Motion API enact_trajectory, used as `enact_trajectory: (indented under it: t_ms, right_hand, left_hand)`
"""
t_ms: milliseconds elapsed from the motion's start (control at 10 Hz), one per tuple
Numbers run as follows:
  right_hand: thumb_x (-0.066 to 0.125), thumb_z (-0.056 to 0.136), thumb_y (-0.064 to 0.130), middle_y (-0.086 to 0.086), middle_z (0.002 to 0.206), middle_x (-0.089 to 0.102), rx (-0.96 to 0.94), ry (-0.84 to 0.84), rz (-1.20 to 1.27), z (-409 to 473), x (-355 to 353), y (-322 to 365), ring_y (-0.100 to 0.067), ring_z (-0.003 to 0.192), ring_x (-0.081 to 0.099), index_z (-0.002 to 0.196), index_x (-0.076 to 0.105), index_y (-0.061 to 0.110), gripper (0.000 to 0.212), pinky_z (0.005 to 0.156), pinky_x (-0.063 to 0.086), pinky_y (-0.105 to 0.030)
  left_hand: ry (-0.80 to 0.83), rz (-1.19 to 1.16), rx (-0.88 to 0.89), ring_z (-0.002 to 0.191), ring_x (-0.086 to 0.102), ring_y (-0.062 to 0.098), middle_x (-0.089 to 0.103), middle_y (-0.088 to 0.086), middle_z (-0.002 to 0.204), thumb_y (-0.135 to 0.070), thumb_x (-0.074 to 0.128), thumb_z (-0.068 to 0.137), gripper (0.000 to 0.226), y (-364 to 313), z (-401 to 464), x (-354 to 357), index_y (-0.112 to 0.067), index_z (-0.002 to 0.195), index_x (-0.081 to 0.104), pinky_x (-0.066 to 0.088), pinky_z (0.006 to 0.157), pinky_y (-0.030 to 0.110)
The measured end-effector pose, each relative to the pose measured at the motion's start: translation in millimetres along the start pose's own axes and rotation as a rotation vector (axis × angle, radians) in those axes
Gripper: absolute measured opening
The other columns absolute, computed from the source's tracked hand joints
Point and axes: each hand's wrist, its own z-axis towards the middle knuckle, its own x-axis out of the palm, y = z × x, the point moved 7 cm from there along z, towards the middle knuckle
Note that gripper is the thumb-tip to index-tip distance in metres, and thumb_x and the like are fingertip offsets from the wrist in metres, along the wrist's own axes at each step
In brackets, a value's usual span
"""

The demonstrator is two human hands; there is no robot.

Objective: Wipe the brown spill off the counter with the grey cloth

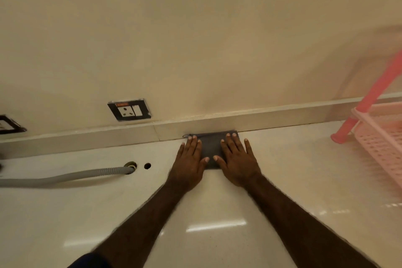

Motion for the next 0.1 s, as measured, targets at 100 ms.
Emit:
enact_trajectory:
  t_ms: [100]
  right_hand:
    - [0.009,0.107,0.07,-0.006,0.182,-0.002,0.006,-0.047,-0.012,-26.9,-23.9,4.4,-0.023,0.167,-0.013,0.173,0.013,0.017,0.085,0.135,-0.007,-0.054]
  left_hand:
    - [-0.055,0.036,0.038,0.161,-0.006,0.024,0.005,0.013,0.174,-0.051,0.021,0.109,0.071,-11.5,-19.2,-26.5,-0.008,0.165,0.012,-0.01,0.129,0.036]
